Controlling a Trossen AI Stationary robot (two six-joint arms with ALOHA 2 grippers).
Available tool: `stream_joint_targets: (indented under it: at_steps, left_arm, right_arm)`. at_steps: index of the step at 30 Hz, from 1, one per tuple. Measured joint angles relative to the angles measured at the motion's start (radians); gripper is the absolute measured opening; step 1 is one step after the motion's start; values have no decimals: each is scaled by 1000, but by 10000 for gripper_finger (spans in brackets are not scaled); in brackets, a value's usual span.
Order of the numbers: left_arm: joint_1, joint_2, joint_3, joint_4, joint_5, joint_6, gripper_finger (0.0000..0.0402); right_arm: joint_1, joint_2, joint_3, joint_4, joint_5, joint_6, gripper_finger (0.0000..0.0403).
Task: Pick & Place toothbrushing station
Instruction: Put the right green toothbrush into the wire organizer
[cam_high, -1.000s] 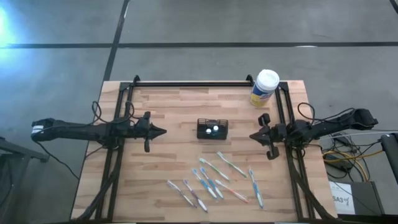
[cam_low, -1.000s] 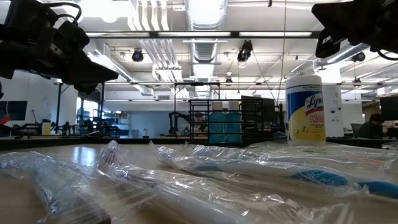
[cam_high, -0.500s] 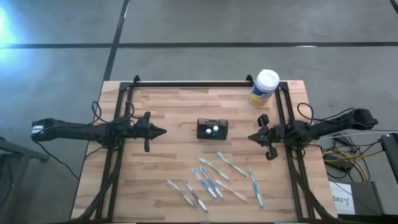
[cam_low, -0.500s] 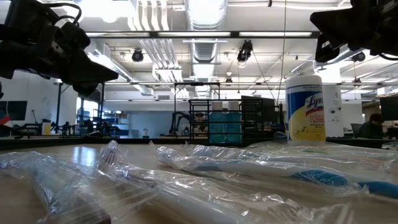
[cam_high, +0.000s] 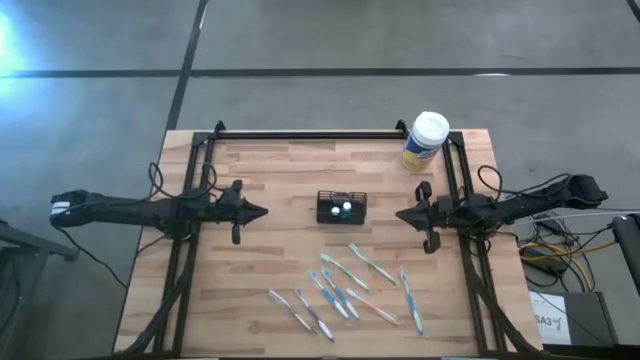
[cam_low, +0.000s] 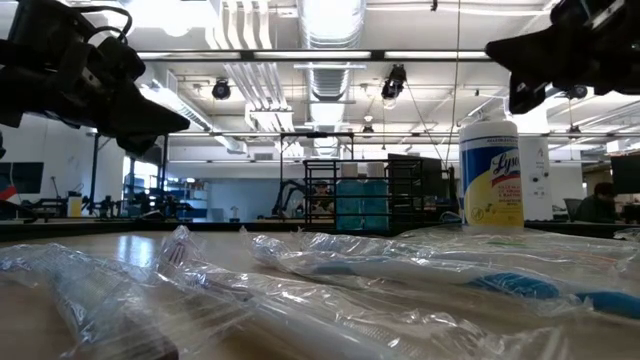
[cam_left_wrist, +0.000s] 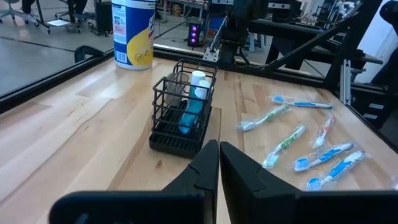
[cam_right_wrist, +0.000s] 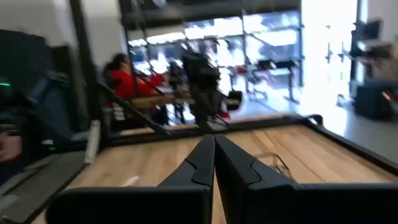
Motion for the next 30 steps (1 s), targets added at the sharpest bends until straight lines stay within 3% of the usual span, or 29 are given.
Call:
stream_joint_targets:
  at_steps: [3,6,9,12,24,30]
  left_arm:
    - [0,0,0,0,0,0,21]
    - [0,0,0,0,0,1,19]
    - [0,0,0,-1,0,0,19]
    - [0,0,0,-8,0,-1,21]
    - [0,0,0,-64,0,-62,21]
    - [0,0,0,-64,36,-61,20]
  right_arm:
    - [0,0,89,-196,51,27,8]
    - [1,26,239,-516,98,83,8]
    - [1,92,391,-795,129,180,8]
    - [14,190,506,-965,132,267,8]
    - [120,651,847,-1142,142,391,8]
    - [138,830,976,-1302,43,502,9]
